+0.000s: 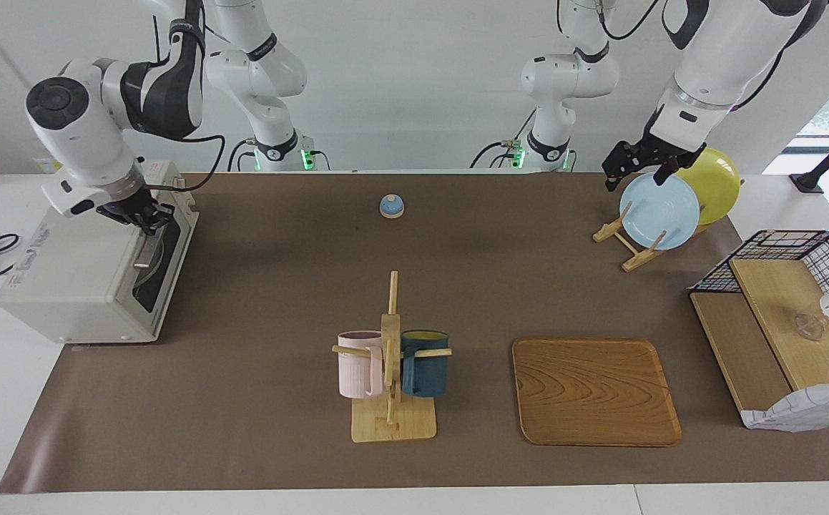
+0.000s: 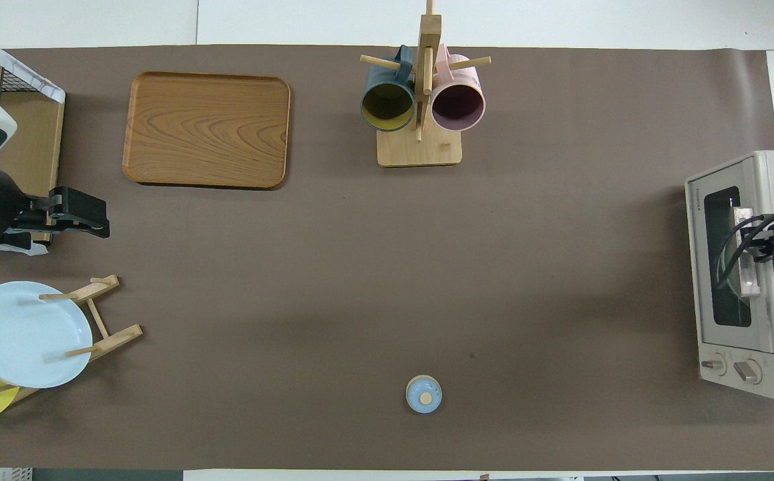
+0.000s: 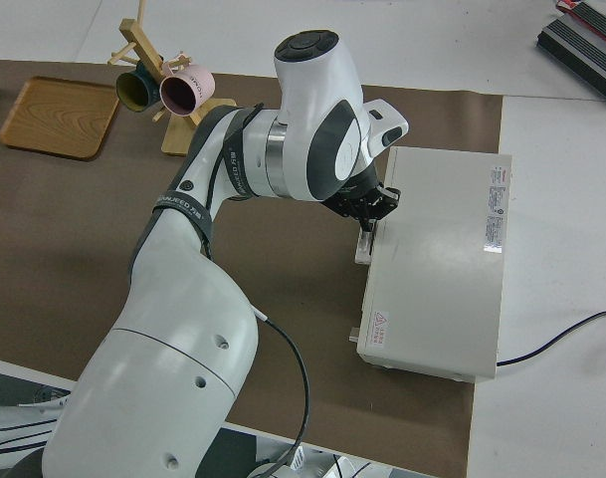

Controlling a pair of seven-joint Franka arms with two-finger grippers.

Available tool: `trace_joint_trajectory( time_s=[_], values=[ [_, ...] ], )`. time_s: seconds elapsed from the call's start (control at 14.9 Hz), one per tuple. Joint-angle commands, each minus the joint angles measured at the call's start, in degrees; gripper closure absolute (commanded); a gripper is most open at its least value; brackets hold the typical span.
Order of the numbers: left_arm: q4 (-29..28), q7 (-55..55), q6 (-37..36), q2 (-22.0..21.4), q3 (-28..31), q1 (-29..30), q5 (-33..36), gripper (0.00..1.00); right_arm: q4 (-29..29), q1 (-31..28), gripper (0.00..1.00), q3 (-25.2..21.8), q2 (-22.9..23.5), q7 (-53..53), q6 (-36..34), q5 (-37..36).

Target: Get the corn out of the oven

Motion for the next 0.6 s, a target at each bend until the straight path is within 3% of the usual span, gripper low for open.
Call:
trace_joint_trajectory(
  time_s=[0.0,0.54],
  values=[
    [0.1,0.2,-0.4,-0.6,-0.2,0.5,0.9,0.00,-2.1,-1.0,1.00,0.5,-1.1,-1.6,1.8,-0.4],
    [0.1,0.2,-0.4,-0.6,-0.2,0.5,0.9,0.00,-5.5,-1.1,1.00,0.5,-1.4,-1.5,6.1,0.0]
  ],
)
